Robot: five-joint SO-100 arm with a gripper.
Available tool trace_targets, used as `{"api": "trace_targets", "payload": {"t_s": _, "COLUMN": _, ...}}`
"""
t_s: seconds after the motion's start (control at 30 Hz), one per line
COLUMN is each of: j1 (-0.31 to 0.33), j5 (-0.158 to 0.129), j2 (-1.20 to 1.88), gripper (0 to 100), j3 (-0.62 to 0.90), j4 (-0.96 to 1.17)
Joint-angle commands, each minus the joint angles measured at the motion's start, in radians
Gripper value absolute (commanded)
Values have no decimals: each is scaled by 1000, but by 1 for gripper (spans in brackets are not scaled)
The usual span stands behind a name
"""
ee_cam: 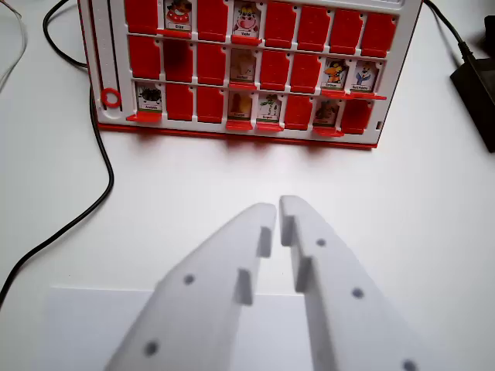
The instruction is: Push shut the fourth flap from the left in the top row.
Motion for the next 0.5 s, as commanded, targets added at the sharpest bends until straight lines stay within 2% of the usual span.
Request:
{"api": "trace_targets", "payload": {"t_s": 0.0, "j1": -14, "j5": -8, "j2": 2, "gripper": 0, "j3": -8, "j4": -20}}
{"api": "trace_targets", "payload": {"t_s": 0.47, "j1": -14, "j5": -6, "j2": 6, "gripper": 0, "j3": -6, "j4": -14}}
